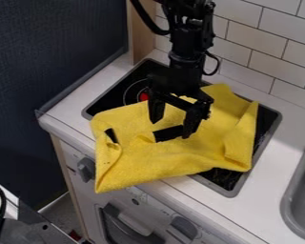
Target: Move the cloth to the bottom right of the stove
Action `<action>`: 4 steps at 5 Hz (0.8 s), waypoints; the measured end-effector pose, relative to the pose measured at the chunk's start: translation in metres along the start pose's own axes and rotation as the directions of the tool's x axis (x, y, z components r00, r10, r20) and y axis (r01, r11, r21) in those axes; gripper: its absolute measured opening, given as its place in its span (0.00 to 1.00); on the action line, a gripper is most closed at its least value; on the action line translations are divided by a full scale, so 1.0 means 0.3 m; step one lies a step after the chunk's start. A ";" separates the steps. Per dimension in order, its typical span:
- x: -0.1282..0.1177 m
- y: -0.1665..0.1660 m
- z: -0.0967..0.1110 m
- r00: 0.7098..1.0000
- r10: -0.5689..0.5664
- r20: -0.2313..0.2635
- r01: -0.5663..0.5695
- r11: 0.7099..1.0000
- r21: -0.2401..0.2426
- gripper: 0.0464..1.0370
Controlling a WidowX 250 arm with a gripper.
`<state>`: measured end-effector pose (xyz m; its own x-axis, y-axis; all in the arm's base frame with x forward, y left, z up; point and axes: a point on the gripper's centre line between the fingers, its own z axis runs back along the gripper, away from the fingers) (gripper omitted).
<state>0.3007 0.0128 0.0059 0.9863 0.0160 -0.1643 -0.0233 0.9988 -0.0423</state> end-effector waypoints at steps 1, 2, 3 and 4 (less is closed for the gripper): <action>-0.003 -0.005 -0.010 1.000 -0.004 0.004 0.004 1.000 -0.010 0.95; 0.005 0.009 -0.049 1.000 -0.016 -0.002 0.016 0.999 -0.034 0.95; 0.015 0.026 -0.080 1.000 -0.001 -0.011 0.001 1.000 -0.029 0.93; 0.027 0.029 -0.099 1.000 0.014 -0.011 -0.014 0.999 -0.034 0.84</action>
<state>0.3037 0.0204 -0.0250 0.9840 0.0293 -0.1755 -0.0428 0.9964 -0.0737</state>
